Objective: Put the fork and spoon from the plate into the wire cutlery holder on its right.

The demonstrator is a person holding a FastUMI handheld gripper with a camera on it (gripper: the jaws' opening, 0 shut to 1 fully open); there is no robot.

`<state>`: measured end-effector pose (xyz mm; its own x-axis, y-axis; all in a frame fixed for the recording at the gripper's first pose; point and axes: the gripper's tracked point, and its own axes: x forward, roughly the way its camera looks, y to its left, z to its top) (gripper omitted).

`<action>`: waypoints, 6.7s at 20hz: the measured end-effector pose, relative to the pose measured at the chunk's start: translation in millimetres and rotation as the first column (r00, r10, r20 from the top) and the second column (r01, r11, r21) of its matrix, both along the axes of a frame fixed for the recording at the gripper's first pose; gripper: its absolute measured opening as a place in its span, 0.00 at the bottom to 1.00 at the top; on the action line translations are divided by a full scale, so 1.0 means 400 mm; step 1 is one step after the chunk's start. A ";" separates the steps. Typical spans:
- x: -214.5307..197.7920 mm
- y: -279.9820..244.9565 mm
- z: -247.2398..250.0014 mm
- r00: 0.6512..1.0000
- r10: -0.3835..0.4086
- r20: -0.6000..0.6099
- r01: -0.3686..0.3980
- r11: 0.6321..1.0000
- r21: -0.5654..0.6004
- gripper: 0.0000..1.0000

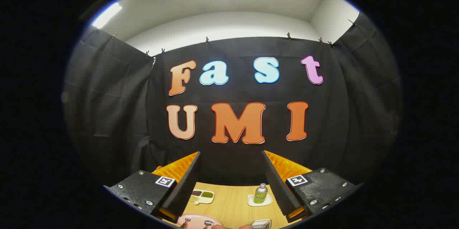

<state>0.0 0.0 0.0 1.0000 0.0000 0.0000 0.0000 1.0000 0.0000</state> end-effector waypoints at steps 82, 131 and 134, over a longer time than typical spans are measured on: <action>-0.202 -0.094 -0.847 0.411 -0.079 -0.908 0.126 0.992 -0.029 0.06; 0.006 0.024 -0.767 0.741 0.003 -0.671 0.087 0.991 0.102 0.80; 0.029 0.063 -0.721 0.817 -0.046 -0.575 0.097 0.994 0.058 0.89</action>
<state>11.5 25.4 -288.4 0.8168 -0.0463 -0.5751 0.0974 0.9935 0.0582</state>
